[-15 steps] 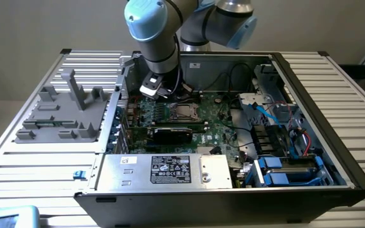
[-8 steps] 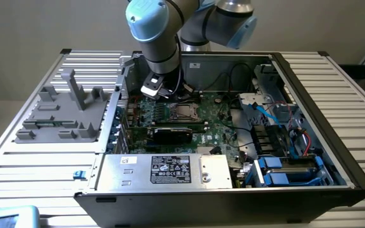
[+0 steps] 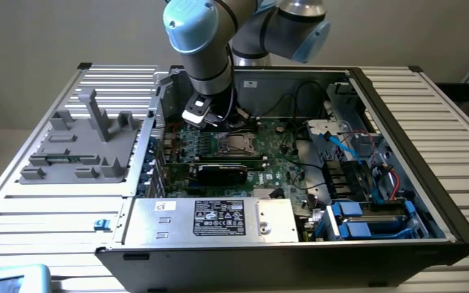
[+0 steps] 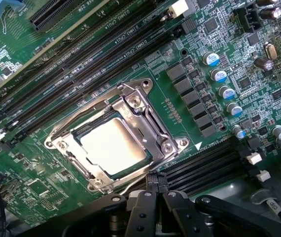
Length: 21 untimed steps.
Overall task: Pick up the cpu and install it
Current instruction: 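Install the first cpu locking lever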
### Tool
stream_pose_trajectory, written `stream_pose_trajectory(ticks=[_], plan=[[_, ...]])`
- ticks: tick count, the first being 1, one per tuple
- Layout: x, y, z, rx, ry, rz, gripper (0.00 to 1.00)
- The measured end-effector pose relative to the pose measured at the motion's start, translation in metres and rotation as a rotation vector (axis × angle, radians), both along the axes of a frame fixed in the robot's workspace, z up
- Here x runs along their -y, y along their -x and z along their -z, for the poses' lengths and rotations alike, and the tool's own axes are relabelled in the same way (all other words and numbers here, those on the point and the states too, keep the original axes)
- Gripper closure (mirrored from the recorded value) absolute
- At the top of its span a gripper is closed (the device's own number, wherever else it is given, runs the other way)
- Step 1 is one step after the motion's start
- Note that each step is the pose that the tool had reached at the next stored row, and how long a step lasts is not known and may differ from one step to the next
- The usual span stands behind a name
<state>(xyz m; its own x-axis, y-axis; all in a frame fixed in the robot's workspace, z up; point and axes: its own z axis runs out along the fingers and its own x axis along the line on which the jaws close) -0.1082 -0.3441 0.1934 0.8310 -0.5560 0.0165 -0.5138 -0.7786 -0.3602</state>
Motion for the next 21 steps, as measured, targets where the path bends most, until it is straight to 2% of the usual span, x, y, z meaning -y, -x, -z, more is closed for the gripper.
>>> stream_pose_trajectory(ticks=[7,21], plan=[[0.0006,-0.0001,0.0000,-0.0108,0.0000,0.008,0.89],[0.0006,-0.0057,0.0001,-0.0109,0.0000,0.009,0.89]])
